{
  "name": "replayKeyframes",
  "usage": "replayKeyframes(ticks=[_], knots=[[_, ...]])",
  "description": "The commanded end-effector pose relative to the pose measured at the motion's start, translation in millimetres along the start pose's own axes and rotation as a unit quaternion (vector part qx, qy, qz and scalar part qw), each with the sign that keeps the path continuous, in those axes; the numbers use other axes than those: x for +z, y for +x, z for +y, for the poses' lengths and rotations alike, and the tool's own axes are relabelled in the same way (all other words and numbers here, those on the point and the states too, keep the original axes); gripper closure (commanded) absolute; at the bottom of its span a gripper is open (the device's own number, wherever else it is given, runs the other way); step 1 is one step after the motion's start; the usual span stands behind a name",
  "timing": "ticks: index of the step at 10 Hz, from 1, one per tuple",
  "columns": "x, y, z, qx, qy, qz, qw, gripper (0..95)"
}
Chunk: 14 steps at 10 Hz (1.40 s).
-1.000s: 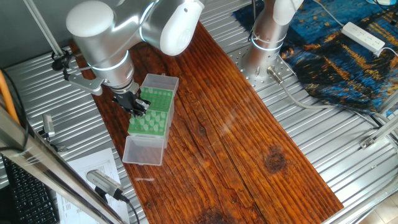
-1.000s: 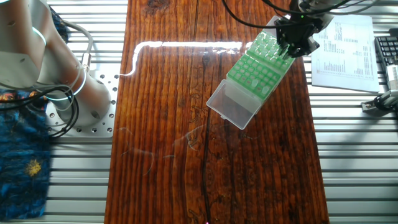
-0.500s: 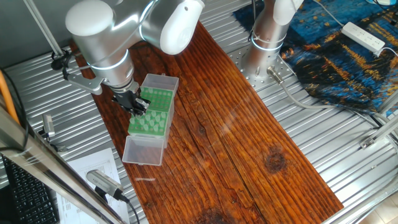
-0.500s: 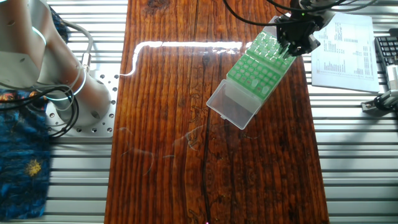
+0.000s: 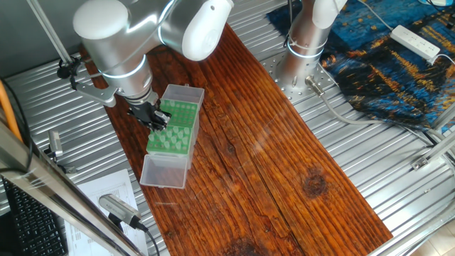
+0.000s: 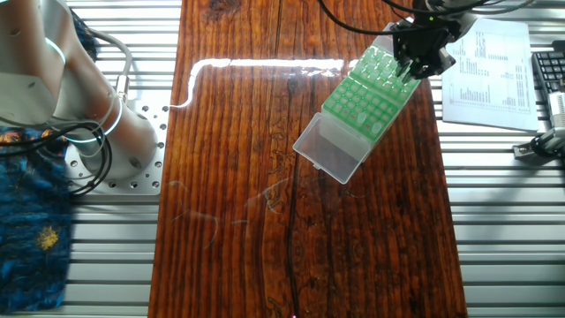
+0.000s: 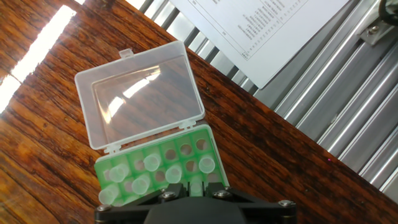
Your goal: Transfer all large pipette tips from one holder to another
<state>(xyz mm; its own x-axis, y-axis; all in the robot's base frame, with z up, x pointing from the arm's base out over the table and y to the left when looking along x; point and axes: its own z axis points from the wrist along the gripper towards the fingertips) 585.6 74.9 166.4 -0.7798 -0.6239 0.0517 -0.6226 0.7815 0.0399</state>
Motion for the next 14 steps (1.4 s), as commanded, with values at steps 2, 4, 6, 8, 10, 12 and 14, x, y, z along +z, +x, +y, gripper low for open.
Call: replayKeyframes(ticks=[2, 4, 6, 8, 10, 12, 14], knots=[[-2.8, 0.9, 0.2, 0.0, -0.001, 0.003, 1.0, 95.0], [-4.3, 1.3, 0.5, -0.001, 0.0, 0.005, 1.0, 95.0], [-5.2, 1.4, 0.7, -0.001, 0.0, 0.005, 1.0, 95.0], [-7.5, 1.7, 1.3, -0.002, -0.001, 0.006, 1.0, 95.0], [-9.4, 2.1, 1.7, -0.002, -0.001, 0.007, 1.0, 95.0], [-10.9, 2.5, 1.9, -0.001, -0.002, 0.007, 1.0, 95.0], [-12.3, 2.8, 2.1, -0.001, -0.002, 0.007, 1.0, 95.0]])
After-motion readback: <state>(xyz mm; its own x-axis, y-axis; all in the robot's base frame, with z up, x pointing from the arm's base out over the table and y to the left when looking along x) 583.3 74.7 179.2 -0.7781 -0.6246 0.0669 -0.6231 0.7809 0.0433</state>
